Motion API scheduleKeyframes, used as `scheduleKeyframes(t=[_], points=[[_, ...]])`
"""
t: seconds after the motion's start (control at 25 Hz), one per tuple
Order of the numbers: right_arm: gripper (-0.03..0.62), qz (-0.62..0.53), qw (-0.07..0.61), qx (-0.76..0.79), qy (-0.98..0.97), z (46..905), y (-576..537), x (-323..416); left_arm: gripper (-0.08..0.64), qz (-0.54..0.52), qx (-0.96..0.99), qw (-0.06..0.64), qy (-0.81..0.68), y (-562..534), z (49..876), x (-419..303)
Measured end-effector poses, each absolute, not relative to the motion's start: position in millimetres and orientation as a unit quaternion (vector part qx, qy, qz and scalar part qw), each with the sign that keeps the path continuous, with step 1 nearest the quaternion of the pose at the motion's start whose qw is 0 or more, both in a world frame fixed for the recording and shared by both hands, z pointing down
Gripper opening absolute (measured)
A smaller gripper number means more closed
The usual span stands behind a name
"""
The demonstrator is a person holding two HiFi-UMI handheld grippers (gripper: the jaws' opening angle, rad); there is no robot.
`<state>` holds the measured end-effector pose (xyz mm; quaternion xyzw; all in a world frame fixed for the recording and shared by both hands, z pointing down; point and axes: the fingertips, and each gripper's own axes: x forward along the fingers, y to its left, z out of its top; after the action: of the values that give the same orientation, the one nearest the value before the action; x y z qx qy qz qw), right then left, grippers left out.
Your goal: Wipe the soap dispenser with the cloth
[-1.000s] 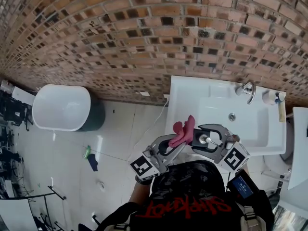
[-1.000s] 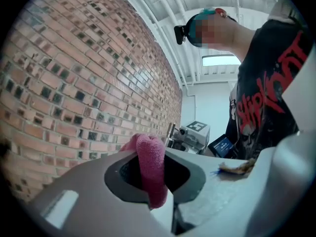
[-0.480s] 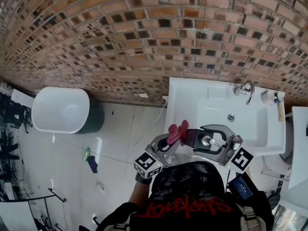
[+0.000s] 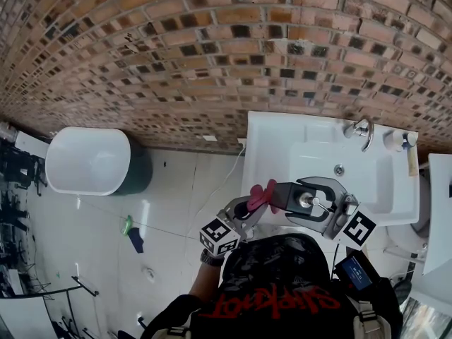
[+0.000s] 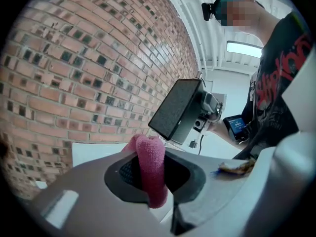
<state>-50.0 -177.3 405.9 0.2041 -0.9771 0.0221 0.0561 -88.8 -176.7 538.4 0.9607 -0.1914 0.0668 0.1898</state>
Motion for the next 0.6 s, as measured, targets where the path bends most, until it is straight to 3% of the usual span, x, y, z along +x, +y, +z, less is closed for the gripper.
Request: scheduleKeyframes(t=[0.16,0.28,0.44,0.52,0.6], points=[[0.307,-0.04,0.088,0.215,-0.972,408.5,-189.9,-46.4,0.051,0.09,0.972,0.184,-0.118,-154.4,543.6,-72.2],[0.307,-0.124,0.13,0.205,-0.962,415.7,-196.8,-51.2,0.051,0.046,0.987,0.143,-0.066,-135.4,510.6,-62.9],[0.307,-0.103,0.128,0.198,-0.966,429.0,-195.8,-59.4,0.051,-0.048,0.99,0.121,-0.052,-134.7,455.1,-64.3],[0.305,-0.029,0.086,0.216,-0.972,423.3,-195.2,-56.7,0.051,-0.047,0.989,0.13,-0.058,-141.9,457.2,-65.4],[0.305,-0.025,0.089,0.204,-0.975,419.3,-190.6,-56.1,0.051,-0.026,0.987,0.143,-0.072,-150.3,470.0,-66.2]])
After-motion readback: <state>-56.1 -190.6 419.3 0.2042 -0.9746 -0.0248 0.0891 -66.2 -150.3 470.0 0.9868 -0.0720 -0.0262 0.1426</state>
